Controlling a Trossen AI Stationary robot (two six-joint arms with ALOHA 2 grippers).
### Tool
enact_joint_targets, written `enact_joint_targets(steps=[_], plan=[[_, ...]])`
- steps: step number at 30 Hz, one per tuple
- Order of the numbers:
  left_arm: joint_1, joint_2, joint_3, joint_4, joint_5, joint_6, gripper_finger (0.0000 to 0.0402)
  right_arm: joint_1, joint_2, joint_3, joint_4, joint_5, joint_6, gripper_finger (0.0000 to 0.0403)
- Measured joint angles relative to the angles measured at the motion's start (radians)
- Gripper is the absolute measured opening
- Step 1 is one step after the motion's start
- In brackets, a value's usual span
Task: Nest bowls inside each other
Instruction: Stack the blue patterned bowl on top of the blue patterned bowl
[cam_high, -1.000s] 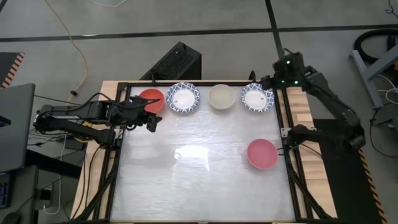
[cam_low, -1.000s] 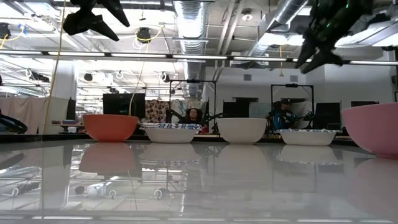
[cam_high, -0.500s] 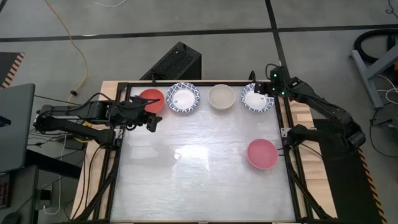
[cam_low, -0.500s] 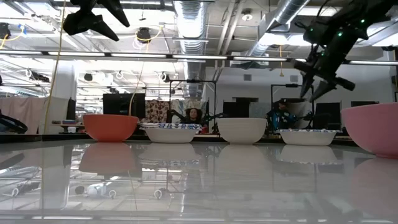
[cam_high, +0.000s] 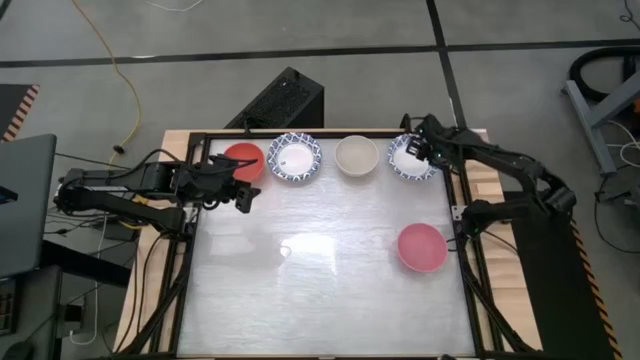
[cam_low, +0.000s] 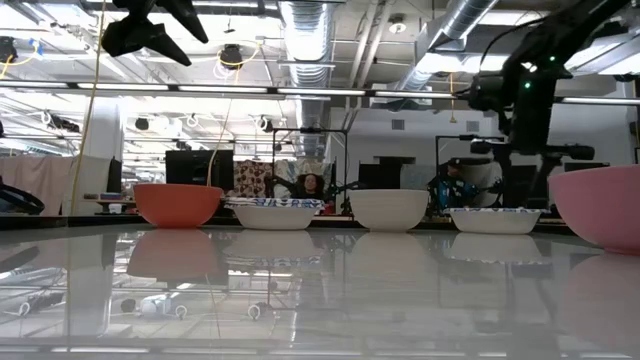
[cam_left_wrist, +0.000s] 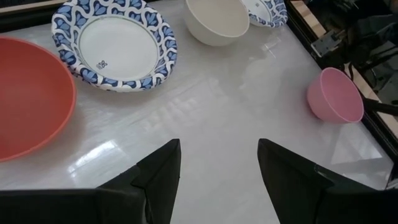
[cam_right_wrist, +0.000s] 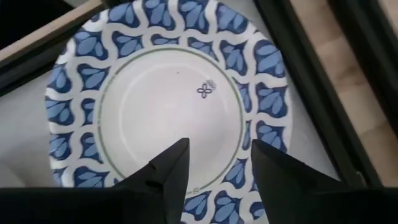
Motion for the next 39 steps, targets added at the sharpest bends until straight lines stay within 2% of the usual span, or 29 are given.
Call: enact_joint_targets(steps=[4,7,10,13,26,31,36,39], plan=[[0.0,0.0,0.0,-0.002,0.0,0.015,0.0203,0.046,-0.042,0.0,-0.025,0.095,0.057,0.0198],[0.0,0.0,0.0,-0.001,0.001,0.03,0.0203,0.075,-0.081,0.001,-0.107,0.157,0.134,0.0196],[0.0,0.0,0.0,-0.001,0.0,0.048,0.0203,0.093,-0.098,0.001,-0.219,0.167,0.302,0.0194],[0.0,0.0,0.0,-0.001,-0.001,0.061,0.0203,0.104,-0.106,0.0,-0.252,0.169,0.379,0.0194],[0.0,0.0,0.0,-0.002,0.012,0.094,0.0203,0.198,-0.038,0.0,-0.248,0.192,0.586,0.0193],[0.0,0.0,0.0,-0.002,0.017,0.098,0.0203,0.243,-0.029,-0.051,-0.131,0.189,0.672,0.0193],[0.0,0.0,0.0,-0.005,0.027,0.099,0.0203,0.321,-0.029,-0.122,-0.119,0.173,0.883,0.0193],[0.0,0.0,0.0,-0.008,0.028,0.106,0.0203,0.362,-0.042,-0.145,-0.111,0.2,0.946,0.0193]])
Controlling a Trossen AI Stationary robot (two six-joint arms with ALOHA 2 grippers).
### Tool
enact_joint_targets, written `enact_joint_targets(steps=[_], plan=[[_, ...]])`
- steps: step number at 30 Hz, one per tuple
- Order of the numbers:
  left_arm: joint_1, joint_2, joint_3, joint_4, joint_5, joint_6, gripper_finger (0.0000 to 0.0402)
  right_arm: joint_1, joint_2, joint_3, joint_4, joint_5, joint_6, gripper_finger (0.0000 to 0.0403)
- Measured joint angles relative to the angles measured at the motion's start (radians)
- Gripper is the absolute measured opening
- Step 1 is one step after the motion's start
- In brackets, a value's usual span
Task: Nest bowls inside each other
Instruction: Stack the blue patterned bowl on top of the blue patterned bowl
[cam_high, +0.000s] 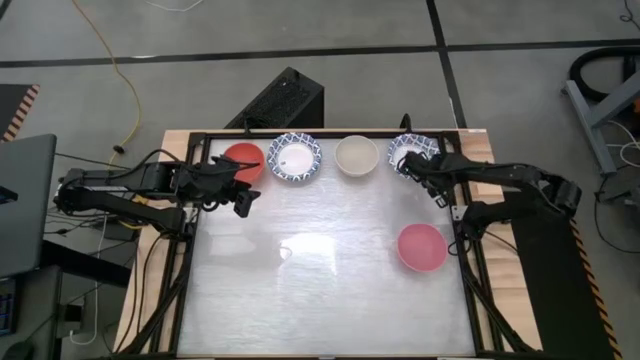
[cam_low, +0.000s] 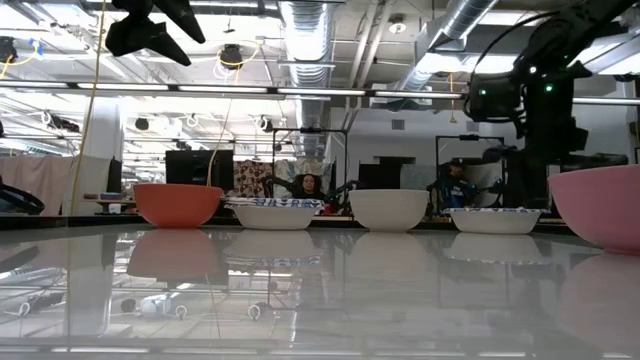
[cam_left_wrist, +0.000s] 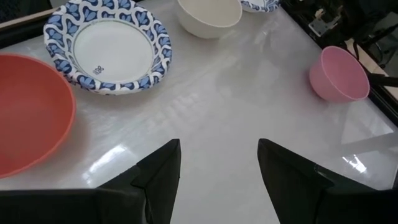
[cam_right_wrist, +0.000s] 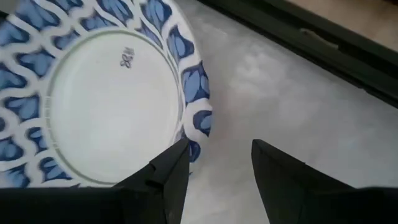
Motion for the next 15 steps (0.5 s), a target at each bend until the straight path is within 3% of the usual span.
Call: enact_joint_targets(steps=[5,15], plan=[[0.0,0.0,0.0,0.0,0.0,0.018,0.0203,0.029,-0.013,-0.005,0.055,0.076,-0.003,0.0193],[0.0,0.0,0.0,0.001,0.002,0.018,0.0203,0.016,-0.006,-0.005,0.091,0.081,0.017,0.0193]])
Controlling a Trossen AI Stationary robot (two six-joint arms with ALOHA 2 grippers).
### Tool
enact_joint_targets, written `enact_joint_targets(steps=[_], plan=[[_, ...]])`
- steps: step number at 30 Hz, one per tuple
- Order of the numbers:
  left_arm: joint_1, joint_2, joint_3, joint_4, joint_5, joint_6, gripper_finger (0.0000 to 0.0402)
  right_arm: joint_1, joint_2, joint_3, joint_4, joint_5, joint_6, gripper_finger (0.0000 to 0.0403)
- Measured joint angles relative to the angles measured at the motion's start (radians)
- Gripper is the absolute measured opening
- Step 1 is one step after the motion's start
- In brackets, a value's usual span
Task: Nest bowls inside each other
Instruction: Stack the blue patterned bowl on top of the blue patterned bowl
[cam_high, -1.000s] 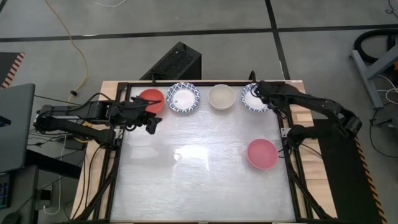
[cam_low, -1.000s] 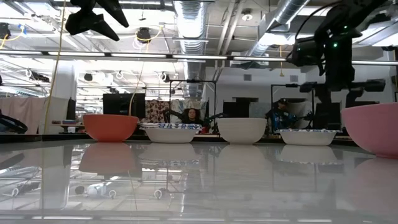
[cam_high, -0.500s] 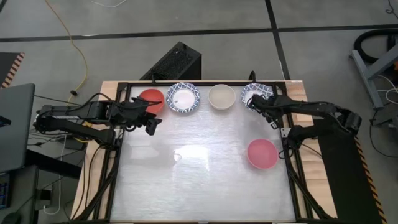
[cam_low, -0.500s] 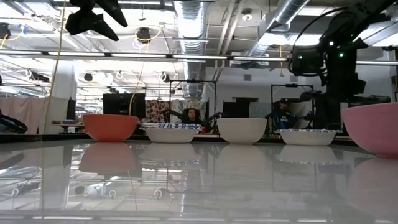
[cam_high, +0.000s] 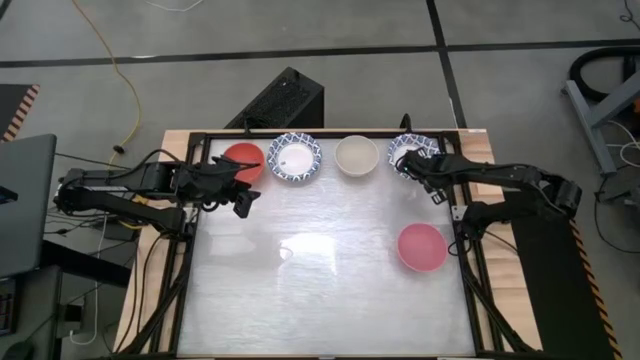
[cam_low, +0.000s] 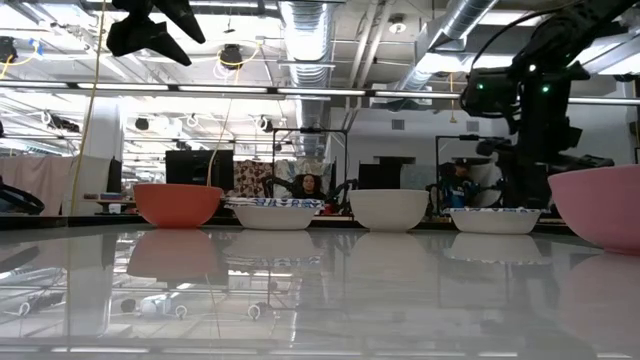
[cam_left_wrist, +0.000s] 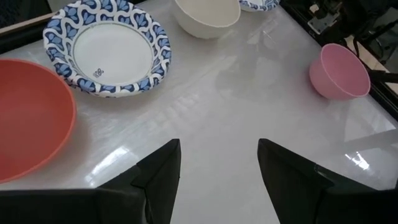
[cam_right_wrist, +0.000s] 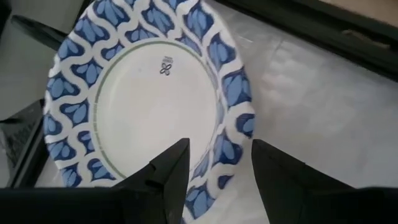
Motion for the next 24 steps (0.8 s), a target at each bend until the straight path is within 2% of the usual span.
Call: enact_joint_targets(steps=[5,12,17,20,24], plan=[[0.0,0.0,0.0,0.0,0.012,0.0,0.0203,0.0,0.0,-0.03,0.039,-0.003,-0.001,0.0193],[0.0,0.0,0.0,0.0,0.014,0.0,0.0203,0.007,0.0,-0.16,0.307,-0.024,0.02,0.0193],[0.0,0.0,0.0,0.001,0.015,-0.002,0.0203,-0.008,0.0,-0.176,0.357,-0.008,-0.01,0.0192],[0.0,0.0,0.0,0.001,0.014,-0.002,0.0203,-0.014,0.0,-0.176,0.358,-0.009,-0.01,0.0177],[0.0,0.0,0.0,0.001,0.014,-0.004,0.0203,-0.014,0.0,-0.176,0.358,-0.015,-0.016,0.0128]])
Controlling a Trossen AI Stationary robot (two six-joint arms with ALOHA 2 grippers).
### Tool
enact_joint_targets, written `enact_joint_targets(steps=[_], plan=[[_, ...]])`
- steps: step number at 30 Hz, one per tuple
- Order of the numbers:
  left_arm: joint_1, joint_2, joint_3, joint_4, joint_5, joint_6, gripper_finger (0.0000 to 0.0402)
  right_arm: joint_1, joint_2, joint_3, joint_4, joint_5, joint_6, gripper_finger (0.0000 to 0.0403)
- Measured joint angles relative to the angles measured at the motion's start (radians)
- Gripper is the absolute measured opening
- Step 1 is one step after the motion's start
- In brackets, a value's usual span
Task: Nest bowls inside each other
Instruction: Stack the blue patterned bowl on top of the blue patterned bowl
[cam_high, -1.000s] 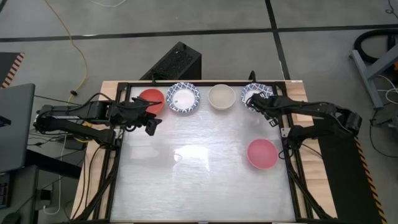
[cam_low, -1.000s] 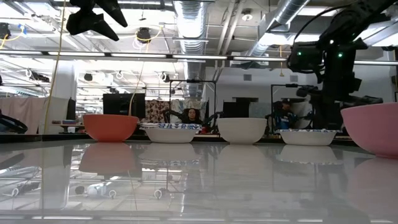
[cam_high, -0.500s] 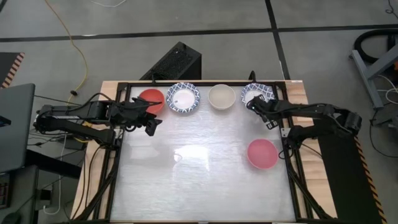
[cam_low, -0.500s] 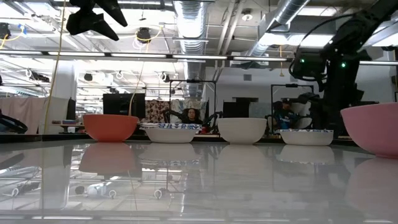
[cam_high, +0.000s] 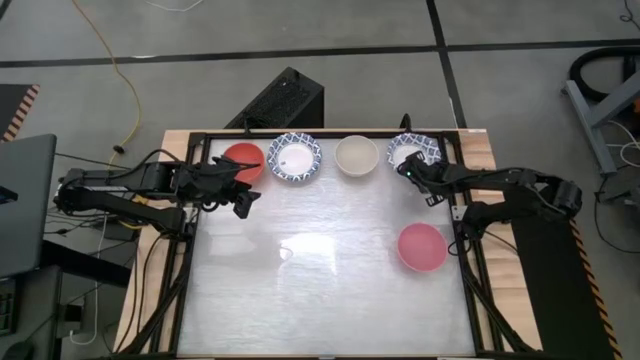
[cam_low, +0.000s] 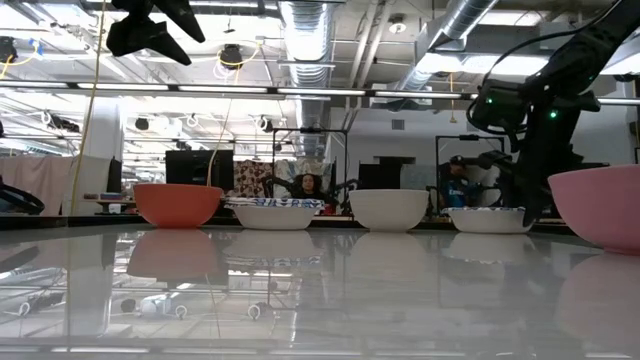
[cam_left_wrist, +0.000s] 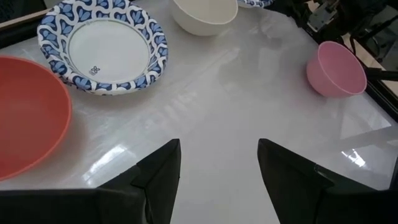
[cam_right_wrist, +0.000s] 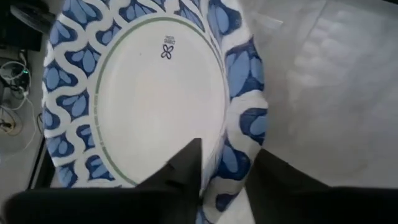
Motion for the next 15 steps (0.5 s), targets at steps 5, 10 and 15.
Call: enact_joint_targets(steps=[5,10,15], plan=[[0.0,0.0,0.0,0.0,-0.003,-0.001,0.0203,0.0,0.0,0.0,0.008,-0.001,-0.021,0.0048],[0.0,0.0,0.0,0.0,-0.003,-0.001,0.0203,0.0,0.0,0.0,0.012,-0.002,-0.022,0.0009],[0.0,0.0,0.0,0.0,-0.004,0.0,0.0203,-0.001,-0.002,0.0,0.03,-0.01,-0.022,0.0014]])
